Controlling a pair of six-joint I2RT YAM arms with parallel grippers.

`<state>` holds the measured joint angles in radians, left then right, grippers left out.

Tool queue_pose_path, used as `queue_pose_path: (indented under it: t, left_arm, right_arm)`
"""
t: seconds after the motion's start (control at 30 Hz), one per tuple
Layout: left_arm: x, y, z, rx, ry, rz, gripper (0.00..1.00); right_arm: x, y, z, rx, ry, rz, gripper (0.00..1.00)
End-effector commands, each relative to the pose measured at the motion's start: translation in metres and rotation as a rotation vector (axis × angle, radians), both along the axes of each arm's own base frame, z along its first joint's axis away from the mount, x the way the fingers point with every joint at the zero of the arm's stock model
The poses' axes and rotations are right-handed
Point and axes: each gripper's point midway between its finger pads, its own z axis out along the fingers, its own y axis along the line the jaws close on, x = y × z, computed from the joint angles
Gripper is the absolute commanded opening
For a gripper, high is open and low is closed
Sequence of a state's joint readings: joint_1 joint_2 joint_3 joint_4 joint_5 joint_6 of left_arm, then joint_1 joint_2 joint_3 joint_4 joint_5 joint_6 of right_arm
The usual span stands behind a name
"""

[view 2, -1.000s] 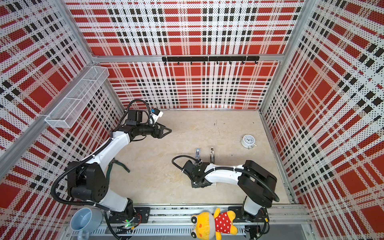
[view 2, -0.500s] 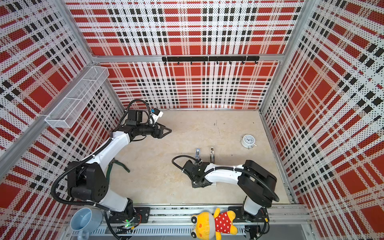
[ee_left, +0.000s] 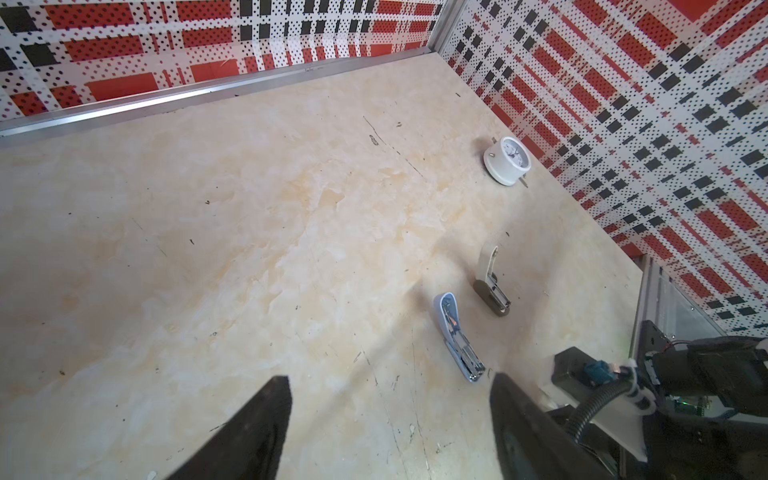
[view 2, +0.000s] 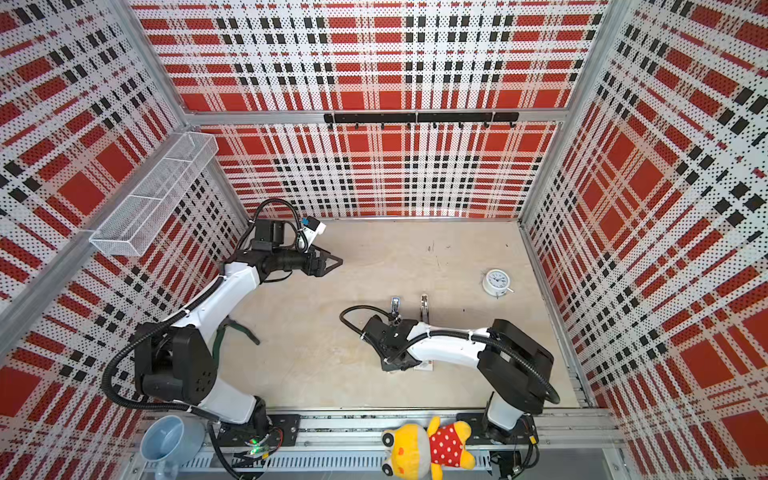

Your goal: Load the staples into the stapler

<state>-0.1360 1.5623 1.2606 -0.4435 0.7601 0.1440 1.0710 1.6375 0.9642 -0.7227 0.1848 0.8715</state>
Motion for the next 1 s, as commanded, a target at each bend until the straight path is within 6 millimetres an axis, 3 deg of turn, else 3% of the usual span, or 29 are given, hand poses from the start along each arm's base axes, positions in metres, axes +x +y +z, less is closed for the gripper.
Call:
queue_pose_path:
  t: [0.0, 0.23, 0.53, 0.97]
  left_arm:
    - [-0.001, 0.001, 0.003, -0.009, -0.005, -0.012, 0.78]
    - [0.000, 0.002, 0.007, -0.009, -0.014, -0.009, 0.78]
    - [0.000, 0.004, 0.014, -0.015, -0.025, -0.003, 0.78]
    - [0.004, 0.005, 0.014, -0.037, -0.008, 0.029, 0.78]
  right_arm:
    - [0.004, -0.001, 0.007, -0.013, -0.017, 0.001, 0.01]
    - [0.005, -0.005, 0.022, 0.002, -0.039, -0.008, 0.02]
    - [0.024, 0.005, 0.049, 0.079, -0.099, -0.021, 0.03]
    - [0.085, 0.022, 0.067, 0.148, -0.211, -0.088, 0.04]
